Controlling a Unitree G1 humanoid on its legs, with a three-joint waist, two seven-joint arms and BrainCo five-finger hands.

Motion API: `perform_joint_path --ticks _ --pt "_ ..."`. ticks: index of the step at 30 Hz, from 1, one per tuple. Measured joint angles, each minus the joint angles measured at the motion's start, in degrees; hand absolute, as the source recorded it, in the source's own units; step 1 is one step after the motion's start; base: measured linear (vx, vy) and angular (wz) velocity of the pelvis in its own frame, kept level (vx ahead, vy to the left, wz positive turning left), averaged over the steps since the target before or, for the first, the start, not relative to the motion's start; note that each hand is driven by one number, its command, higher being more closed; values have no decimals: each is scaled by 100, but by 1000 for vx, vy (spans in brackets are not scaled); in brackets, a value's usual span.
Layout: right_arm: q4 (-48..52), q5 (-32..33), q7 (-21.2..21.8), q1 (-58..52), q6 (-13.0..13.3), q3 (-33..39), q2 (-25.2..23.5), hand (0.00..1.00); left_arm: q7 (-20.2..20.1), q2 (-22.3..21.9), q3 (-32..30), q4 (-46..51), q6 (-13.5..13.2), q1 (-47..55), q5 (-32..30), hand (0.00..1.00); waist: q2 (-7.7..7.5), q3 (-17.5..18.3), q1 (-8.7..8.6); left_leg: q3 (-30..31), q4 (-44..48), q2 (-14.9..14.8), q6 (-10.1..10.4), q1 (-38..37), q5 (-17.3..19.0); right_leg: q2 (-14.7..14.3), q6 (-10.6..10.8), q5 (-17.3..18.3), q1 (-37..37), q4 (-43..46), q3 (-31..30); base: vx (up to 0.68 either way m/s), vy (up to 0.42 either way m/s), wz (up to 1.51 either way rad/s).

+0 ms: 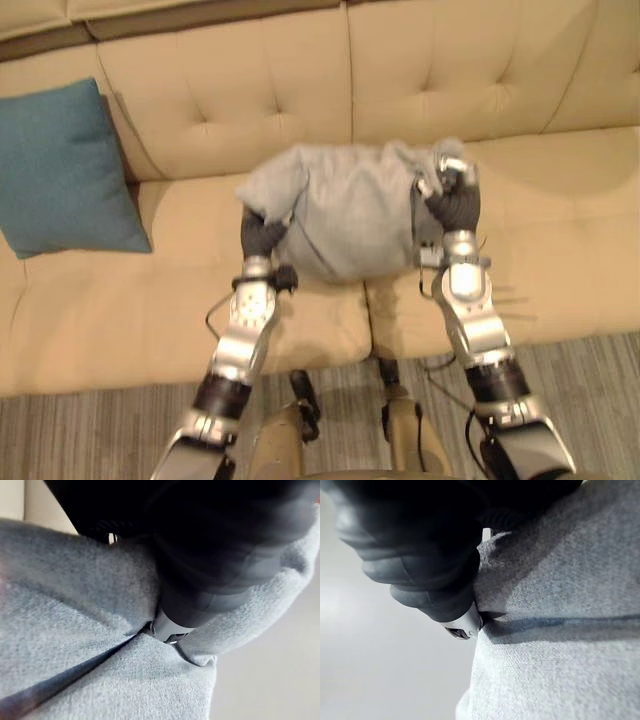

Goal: Pick up cushions and gather them together orderly.

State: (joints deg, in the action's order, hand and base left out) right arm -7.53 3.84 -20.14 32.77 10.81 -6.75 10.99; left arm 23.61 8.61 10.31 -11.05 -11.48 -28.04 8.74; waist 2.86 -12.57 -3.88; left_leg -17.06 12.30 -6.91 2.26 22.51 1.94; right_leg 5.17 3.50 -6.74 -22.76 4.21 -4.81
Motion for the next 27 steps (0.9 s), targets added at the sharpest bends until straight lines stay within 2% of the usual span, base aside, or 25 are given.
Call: perform_joint_path --ticks 3,4,10,11,14,16,21,24,27 --pt "-665 0 -175 1075 -2 12 121 100 346 190 -192 -542 0 -1001 -52 100 -31 -185 10 102 -67 19 -14 221 -165 -14 -9 -100 -175 -70 32 -163 -47 14" --pt "-884 2 -264 1485 -3 41 170 100 465 265 -253 -749 -1 -1430 -50 100 -33 -346 11 153 -160 47 -18 267 -272 -8 17 -118 -220 -84 57 -156 -46 23" --pt "-1852 18 -489 2947 -26 453 200 100 668 520 -453 -1642 -8 -2975 -36 100 -34 -834 62 288 -788 119 10 639 -900 -54 -25 -348 -758 -164 195 -122 -50 16" --pt "-2066 21 -500 3150 -54 511 223 0 661 524 -499 -1906 -7 -3189 18 0 -26 -868 92 290 -926 123 25 723 -1035 -67 -34 -381 -901 -164 213 -64 -45 1" --pt "-2301 58 -524 3568 -94 522 386 0 651 515 -624 -2227 -42 -3588 165 0 -27 -1088 92 366 -1116 111 68 795 -1182 -101 -35 -388 -1025 -153 293 -41 -32 9" --pt "-2320 76 -587 3827 -98 641 458 0 637 539 -636 -2364 -136 -3895 276 0 -25 -1090 107 423 -1245 113 88 945 -1284 -114 -35 -388 -1214 -136 333 -31 -33 12" --pt "-2502 78 -620 4010 -128 774 547 0 506 693 -714 -2564 -161 -4190 415 0 -25 -1091 145 443 -1347 125 107 1055 -1329 -115 -37 -385 -1365 -109 340 -10 -9 3" --pt "-2535 85 -620 4131 -142 886 682 0 381 986 -773 -2731 -154 -4334 418 0 -25 -1091 157 449 -1510 147 134 1066 -1430 -110 -37 -382 -1458 -87 342 0 0 0" --pt "-2572 291 -641 4346 -147 988 1021 0 279 1388 -877 -2914 -135 -4541 484 0 -19 -1119 150 517 -1638 151 133 1074 -1535 -96 -63 -349 -1544 32 443 -16 14 9"
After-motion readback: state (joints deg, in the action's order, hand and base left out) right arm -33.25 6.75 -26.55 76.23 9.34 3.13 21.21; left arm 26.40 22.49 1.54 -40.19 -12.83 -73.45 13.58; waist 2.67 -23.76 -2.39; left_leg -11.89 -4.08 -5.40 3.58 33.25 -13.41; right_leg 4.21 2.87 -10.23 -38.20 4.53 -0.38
